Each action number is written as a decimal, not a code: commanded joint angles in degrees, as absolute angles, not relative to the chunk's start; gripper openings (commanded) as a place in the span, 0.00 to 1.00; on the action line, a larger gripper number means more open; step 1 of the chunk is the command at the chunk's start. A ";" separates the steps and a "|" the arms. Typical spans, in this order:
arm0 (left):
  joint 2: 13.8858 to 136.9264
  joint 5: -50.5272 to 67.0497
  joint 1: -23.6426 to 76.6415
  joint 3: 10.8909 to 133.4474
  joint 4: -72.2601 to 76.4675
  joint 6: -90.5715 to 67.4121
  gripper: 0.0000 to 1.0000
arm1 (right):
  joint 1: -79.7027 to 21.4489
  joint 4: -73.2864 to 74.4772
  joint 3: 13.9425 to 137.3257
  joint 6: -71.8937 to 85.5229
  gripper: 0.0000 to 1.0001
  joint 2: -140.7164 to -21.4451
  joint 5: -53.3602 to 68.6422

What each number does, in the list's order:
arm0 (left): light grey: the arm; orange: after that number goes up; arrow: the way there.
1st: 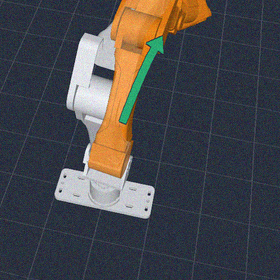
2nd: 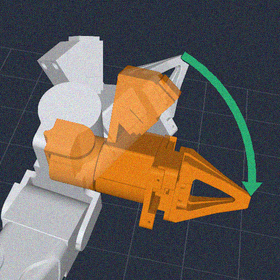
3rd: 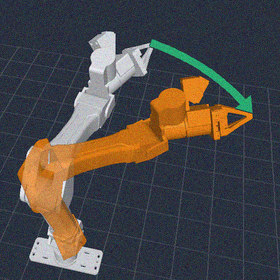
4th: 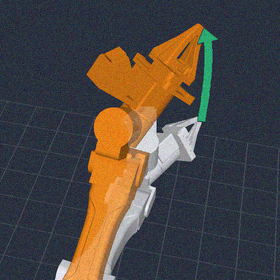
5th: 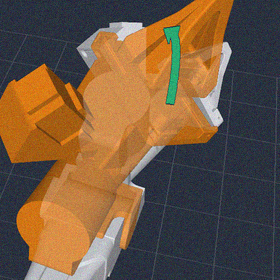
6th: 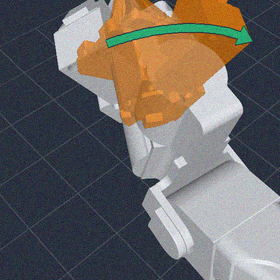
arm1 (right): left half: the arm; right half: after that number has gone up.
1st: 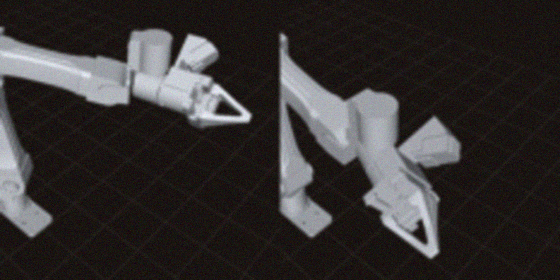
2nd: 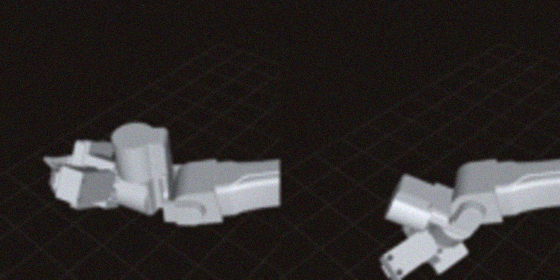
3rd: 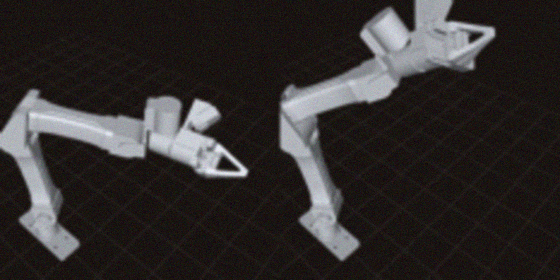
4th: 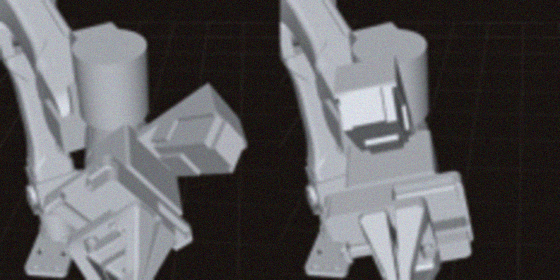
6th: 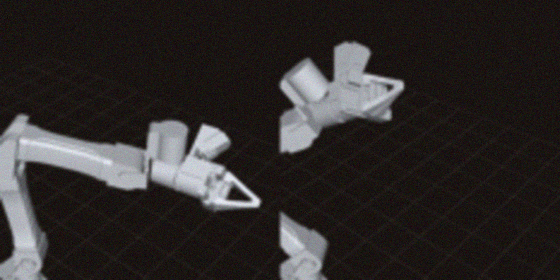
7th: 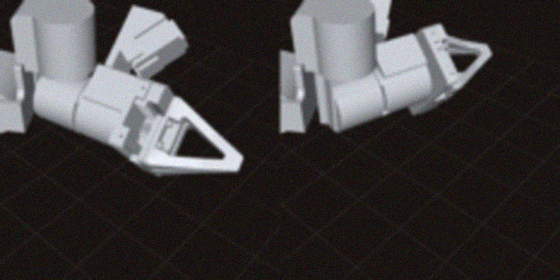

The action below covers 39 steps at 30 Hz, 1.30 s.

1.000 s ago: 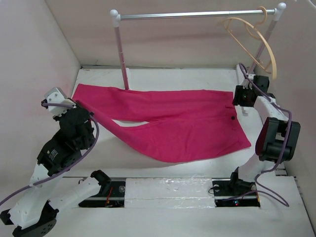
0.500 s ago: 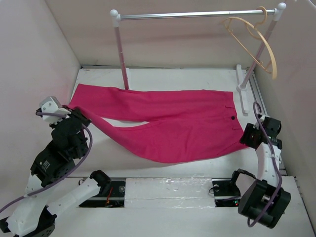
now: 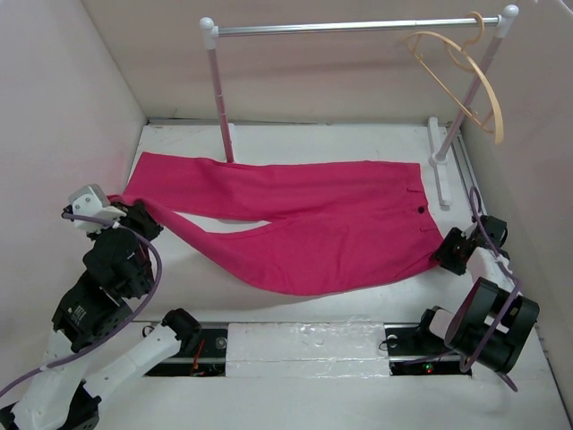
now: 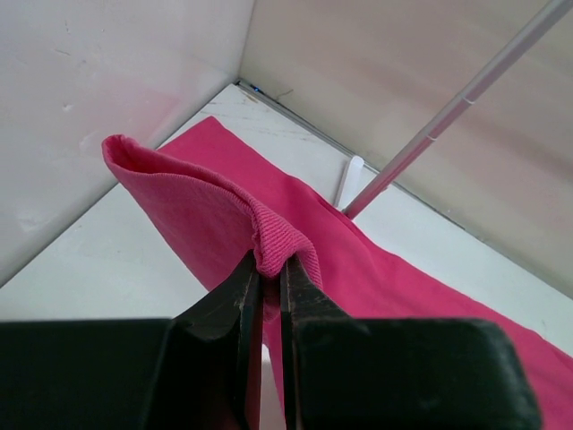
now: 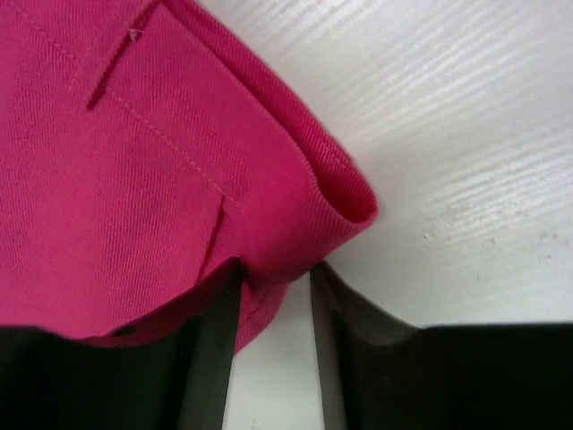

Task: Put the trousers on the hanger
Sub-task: Fold the trousers at the center of the board.

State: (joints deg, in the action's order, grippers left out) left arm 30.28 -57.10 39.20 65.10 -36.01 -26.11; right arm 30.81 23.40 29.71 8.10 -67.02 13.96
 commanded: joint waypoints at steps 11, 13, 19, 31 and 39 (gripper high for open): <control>42.52 -60.75 38.94 60.12 -21.35 -23.00 0.00 | 28.48 33.91 37.96 4.85 0.00 -52.93 7.04; 45.68 -60.38 38.94 60.11 -25.10 -27.31 0.00 | 26.47 35.76 40.93 3.26 0.00 -53.26 4.58; 55.85 -59.86 38.94 57.66 -30.03 -36.11 0.00 | 24.96 36.92 43.50 -2.63 0.00 -56.16 1.41; 56.17 -30.05 -1.58 62.93 -27.60 -36.21 0.00 | 21.45 33.15 46.06 -2.82 0.00 -60.20 10.01; 62.74 -33.74 -8.88 66.79 -29.80 -34.80 0.00 | 18.38 30.94 55.79 -0.79 0.00 -68.36 8.63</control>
